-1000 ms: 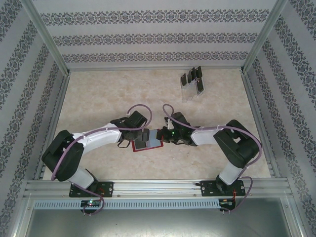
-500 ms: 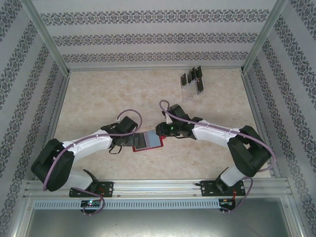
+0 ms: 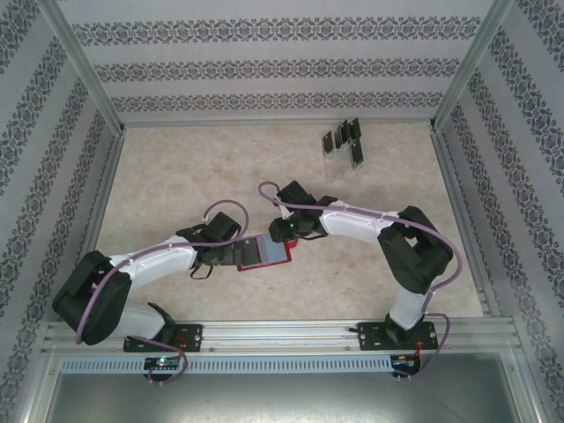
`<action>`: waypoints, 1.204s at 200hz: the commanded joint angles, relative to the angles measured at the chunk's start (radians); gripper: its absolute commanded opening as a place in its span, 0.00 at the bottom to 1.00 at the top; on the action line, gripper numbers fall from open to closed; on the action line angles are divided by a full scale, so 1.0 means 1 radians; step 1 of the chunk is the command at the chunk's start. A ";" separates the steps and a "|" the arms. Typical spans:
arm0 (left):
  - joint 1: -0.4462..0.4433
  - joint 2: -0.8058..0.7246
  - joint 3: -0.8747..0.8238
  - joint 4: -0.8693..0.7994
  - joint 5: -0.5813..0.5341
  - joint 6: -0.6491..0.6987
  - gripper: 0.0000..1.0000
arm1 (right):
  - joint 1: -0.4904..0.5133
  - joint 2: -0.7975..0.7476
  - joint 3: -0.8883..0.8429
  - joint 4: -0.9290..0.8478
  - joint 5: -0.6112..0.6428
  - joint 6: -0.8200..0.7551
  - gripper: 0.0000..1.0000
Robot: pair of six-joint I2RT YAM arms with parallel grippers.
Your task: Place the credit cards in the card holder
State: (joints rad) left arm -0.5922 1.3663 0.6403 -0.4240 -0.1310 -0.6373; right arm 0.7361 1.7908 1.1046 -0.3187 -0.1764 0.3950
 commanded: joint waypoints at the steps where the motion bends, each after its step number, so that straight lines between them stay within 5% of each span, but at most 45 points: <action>1: 0.014 0.005 -0.020 0.022 0.004 -0.014 1.00 | 0.016 0.037 0.041 -0.043 0.046 -0.051 0.39; 140: 0.014 0.016 -0.018 0.036 0.011 -0.012 1.00 | 0.046 0.132 0.086 -0.053 0.054 -0.070 0.39; 241: 0.014 0.016 -0.019 0.040 0.014 -0.010 1.00 | 0.047 0.119 0.040 0.043 -0.158 0.037 0.38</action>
State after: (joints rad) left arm -0.5877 1.3746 0.6300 -0.4091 -0.1158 -0.6373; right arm 0.7704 1.8992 1.1618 -0.3027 -0.2554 0.3943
